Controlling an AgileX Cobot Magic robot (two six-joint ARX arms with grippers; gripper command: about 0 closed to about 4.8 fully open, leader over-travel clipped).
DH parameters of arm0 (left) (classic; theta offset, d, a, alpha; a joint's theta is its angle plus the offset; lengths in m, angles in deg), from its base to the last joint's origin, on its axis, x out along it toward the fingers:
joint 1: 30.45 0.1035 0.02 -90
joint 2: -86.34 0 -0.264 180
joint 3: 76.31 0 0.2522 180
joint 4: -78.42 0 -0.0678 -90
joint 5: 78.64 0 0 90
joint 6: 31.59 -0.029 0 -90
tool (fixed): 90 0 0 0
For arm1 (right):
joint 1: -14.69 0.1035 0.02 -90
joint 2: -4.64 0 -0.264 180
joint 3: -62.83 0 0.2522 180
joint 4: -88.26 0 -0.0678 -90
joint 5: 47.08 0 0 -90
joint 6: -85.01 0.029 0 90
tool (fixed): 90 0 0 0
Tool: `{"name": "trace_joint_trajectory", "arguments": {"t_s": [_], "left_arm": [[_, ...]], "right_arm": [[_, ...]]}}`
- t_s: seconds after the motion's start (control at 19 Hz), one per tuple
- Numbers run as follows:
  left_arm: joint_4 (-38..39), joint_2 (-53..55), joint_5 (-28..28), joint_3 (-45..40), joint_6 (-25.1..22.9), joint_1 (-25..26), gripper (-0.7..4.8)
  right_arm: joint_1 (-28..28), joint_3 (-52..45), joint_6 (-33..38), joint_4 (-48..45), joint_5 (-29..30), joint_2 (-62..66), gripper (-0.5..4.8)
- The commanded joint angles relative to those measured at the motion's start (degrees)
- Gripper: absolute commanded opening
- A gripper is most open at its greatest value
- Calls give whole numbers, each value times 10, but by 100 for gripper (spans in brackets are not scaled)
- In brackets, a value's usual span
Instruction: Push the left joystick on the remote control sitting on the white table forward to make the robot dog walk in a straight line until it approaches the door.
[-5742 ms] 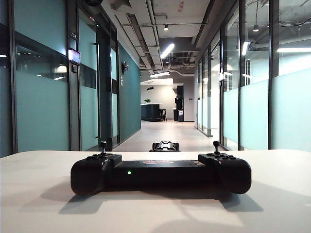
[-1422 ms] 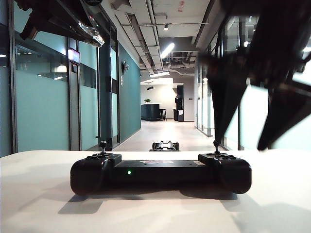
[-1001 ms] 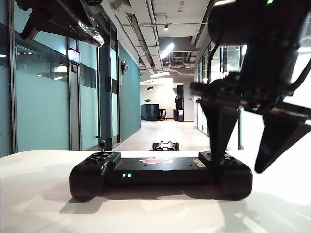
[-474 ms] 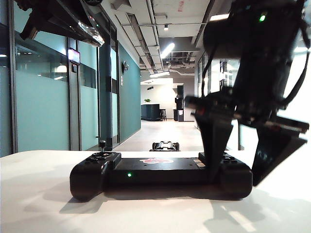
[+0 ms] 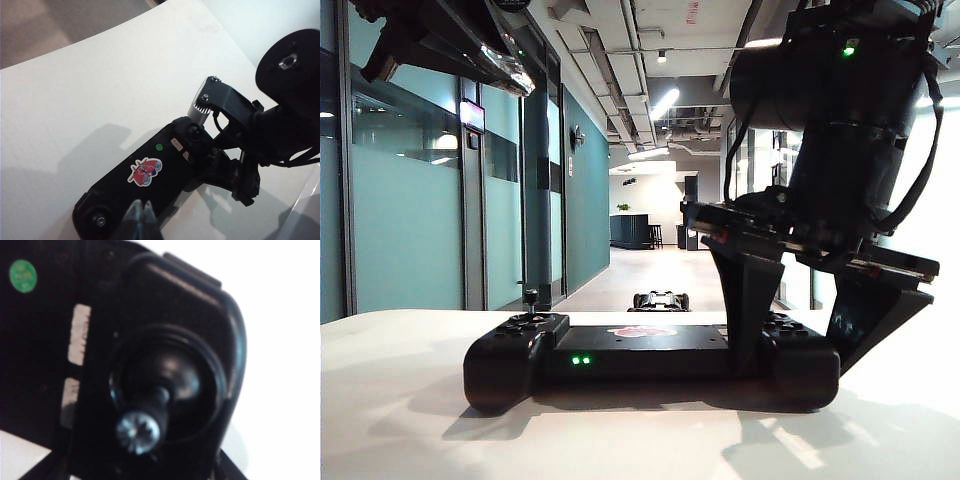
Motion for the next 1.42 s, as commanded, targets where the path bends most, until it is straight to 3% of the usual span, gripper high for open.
{"name": "trace_joint_trajectory", "arguments": {"t_s": [0.05, 0.16, 0.26, 0.58, 0.74, 0.84, 1.0, 1.42], "left_arm": [[-2, -2, -5, 3, -3, -1, -5], [-2, -2, -5, 3, -3, -1, -5], [-2, -2, -7, 3, -3, -1, -5], [-4, -2, -7, -4, -43, -1, -5], [-16, -2, -7, -40, -52, -1, -5], [-15, -2, -10, -56, -52, -1, -5], [-18, -2, -17, -59, -52, -1, -5], [-20, -2, -17, -59, -52, -1, -5]], "right_arm": [[2, 1, 0, 0, 2, 10, 333], [2, 1, 0, 0, 1, 14, 277], [2, 1, 4, 0, -1, 14, 269], [2, 1, 125, 44, -10, 14, 268], [2, 1, 134, 41, -16, 14, 211], [2, 1, 129, 38, -16, 14, 214], [2, 1, 98, 21, -16, 14, 312], [1, 1, 42, 1, -51, 14, 315]]}}
